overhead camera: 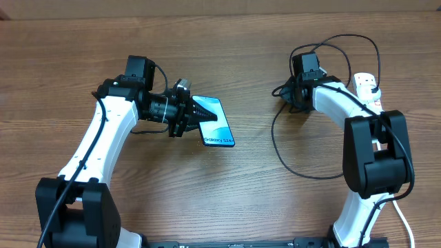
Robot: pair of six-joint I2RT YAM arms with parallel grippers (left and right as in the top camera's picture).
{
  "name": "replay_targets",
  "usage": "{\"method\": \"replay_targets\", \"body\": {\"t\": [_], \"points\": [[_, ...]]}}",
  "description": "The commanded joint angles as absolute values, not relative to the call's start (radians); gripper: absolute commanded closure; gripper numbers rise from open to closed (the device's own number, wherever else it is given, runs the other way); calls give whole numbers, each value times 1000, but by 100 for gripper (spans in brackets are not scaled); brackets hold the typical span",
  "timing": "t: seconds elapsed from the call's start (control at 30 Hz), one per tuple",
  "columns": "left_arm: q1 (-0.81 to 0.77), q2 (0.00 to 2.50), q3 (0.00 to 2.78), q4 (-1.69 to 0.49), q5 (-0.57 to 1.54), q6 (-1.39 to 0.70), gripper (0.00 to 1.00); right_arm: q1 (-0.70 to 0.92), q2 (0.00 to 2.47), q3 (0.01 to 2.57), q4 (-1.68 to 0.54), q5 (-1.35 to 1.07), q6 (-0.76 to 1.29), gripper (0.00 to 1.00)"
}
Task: Plug charger to phone and switch on socket
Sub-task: 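Move the right gripper to the black cable's connector end and grasp it, then lift the USB-C connector with the right gripper toward the phone's bottom port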
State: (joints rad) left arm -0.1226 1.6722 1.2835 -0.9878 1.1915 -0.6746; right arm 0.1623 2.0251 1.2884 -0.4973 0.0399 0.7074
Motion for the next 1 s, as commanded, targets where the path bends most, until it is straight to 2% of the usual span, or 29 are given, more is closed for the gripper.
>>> {"method": "replay_targets", "body": {"t": [0.0,0.27,0.43,0.63,0.97], "points": [[-117,1678,1291,-986,1212,-680,96,164,1927,1293,-527,-68,709,96],[-117,1678,1291,-935,1232,-677,96,183,1610,1293,-709,-176,696,96],[-117,1678,1291,-855,1258,-677,96,224,1418,1293,-861,-286,592,96],[-117,1678,1291,-709,1329,-677,96,303,1224,1293,-1045,-301,517,96],[-117,1678,1291,-422,1335,-741,96,469,1078,1262,-1135,-410,486,96]]}}
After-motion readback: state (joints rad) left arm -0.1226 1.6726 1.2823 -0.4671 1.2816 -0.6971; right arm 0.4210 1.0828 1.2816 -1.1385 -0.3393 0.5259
